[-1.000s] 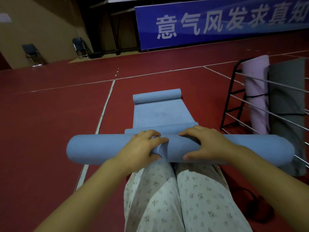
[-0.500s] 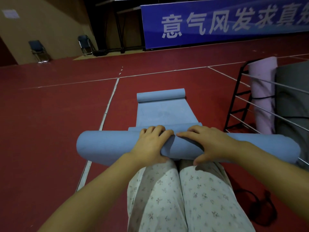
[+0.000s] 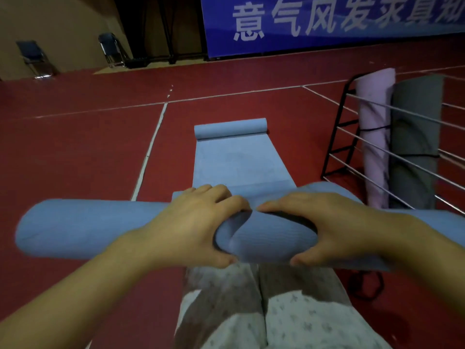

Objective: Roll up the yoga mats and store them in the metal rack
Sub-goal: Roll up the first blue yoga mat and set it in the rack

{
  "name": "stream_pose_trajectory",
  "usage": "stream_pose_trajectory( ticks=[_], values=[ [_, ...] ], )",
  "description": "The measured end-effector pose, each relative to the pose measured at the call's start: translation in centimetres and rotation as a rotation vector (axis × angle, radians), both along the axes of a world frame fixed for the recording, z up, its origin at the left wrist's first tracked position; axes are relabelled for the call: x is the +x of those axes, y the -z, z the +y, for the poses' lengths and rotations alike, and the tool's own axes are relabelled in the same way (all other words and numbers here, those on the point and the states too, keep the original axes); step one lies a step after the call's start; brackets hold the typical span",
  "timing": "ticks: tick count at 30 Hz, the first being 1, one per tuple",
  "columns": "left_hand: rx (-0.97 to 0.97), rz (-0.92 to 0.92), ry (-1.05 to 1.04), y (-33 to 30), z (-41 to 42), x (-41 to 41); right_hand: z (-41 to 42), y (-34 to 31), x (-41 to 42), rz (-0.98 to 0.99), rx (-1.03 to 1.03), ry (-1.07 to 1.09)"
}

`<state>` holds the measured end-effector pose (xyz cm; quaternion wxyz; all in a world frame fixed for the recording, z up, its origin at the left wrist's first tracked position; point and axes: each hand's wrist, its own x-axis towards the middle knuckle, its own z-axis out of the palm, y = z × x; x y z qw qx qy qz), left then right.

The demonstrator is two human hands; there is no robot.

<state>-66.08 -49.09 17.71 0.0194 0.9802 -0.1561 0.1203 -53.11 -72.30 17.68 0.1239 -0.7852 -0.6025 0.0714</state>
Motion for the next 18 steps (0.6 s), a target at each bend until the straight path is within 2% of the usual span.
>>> stream_pose_trajectory(
  ticks=[2,5,8,12,15,18],
  values=[
    [-0.024,0.071,0.005,1.8,-0.6,-1.1,-0.5,2.3,-0.8,0.119,-0.035,0.002],
    [-0.118,0.232,-0.058,4.2,-0.4,-1.1,0.0,4.7,-0.6,0.185,-0.078,0.021],
    [-0.262,0.328,-0.114,4.7,1.0,-0.1,1.1,4.5,0.9,0.298,-0.114,0.027],
    [-0.427,0.509,-0.083,3.9,2.1,2.2,2.3,3.7,2.7,0.466,-0.181,0.017],
    [-0.53,0.615,-0.08,3.3,2.7,3.4,2.8,3.4,3.3,0.418,-0.201,0.04],
    [-0.574,0.714,-0.113,3.0,3.3,4.5,2.4,2.8,2.9,0.187,-0.153,0.061]
  ],
)
